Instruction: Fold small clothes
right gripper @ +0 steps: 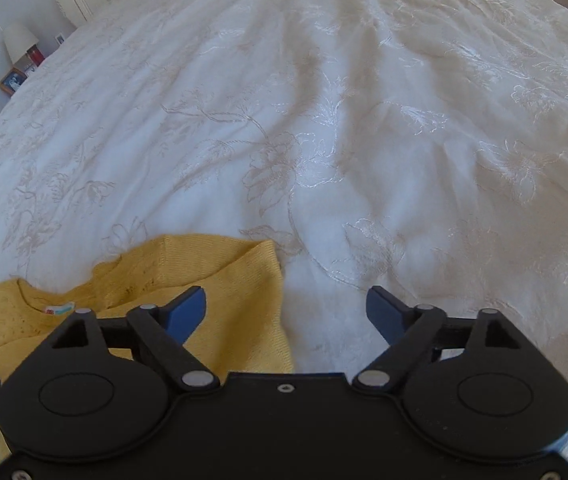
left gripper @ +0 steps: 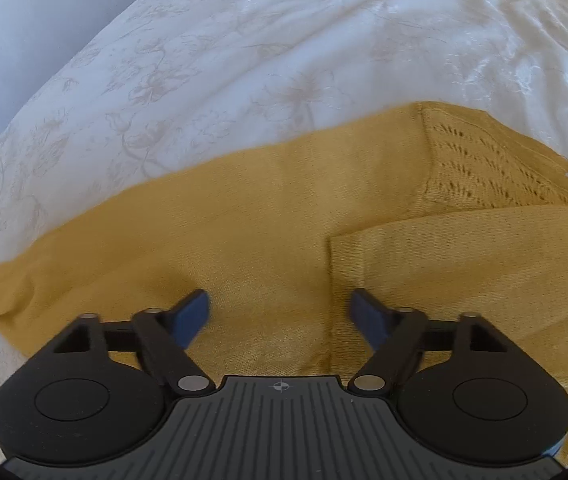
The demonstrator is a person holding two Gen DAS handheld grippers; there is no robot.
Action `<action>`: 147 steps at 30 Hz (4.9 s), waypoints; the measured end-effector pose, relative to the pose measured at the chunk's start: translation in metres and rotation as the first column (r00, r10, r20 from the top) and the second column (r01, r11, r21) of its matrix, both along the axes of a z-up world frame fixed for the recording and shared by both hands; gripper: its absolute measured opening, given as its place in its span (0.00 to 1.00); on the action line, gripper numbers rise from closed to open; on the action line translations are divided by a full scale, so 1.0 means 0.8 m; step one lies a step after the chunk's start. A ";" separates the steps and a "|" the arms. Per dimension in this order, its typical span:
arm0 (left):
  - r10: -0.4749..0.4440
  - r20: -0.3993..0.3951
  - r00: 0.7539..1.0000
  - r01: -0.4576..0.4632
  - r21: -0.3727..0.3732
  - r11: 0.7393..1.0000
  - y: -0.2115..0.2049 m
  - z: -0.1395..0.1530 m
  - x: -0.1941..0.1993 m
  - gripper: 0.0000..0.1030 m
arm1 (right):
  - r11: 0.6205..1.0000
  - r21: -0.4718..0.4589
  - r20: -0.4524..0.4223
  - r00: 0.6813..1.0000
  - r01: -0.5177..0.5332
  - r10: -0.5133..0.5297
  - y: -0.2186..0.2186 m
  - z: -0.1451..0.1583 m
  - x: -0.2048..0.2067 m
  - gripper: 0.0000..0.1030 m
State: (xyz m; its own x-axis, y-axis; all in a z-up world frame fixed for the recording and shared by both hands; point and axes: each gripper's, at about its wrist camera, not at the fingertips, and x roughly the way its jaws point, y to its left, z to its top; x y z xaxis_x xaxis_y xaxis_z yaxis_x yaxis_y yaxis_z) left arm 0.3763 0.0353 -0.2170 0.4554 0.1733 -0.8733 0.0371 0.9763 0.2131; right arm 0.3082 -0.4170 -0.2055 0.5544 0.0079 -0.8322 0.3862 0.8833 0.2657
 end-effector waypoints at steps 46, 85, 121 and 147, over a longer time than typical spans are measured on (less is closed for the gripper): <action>0.221 0.040 0.975 -0.216 -0.092 0.972 0.426 0.073 -0.005 0.40 | 0.912 0.151 0.052 0.924 -0.382 0.378 0.333 0.070 -0.062 1.00; -0.240 0.237 0.941 0.321 -0.409 0.854 -0.059 0.157 -0.040 0.32 | 0.907 0.254 0.164 0.939 -0.337 0.303 0.185 0.060 -0.106 1.00; 0.009 -0.017 1.000 -0.016 -0.449 0.893 0.145 -0.002 -0.095 0.99 | 0.696 0.414 0.035 0.775 -0.586 0.631 0.481 -0.063 0.138 0.38; -0.038 0.073 0.997 0.059 -0.311 0.949 0.028 0.025 -0.082 0.93 | 0.936 0.213 0.185 0.952 -0.280 0.243 0.129 0.109 0.049 0.10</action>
State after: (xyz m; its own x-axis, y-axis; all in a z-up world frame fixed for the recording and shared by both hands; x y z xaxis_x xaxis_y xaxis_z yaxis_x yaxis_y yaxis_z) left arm 0.3110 0.0576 -0.1968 0.5140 -0.1271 -0.8483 0.0824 0.9917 -0.0986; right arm 0.3474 -0.3138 -0.1183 0.6271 0.3542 -0.6938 0.0881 0.8527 0.5150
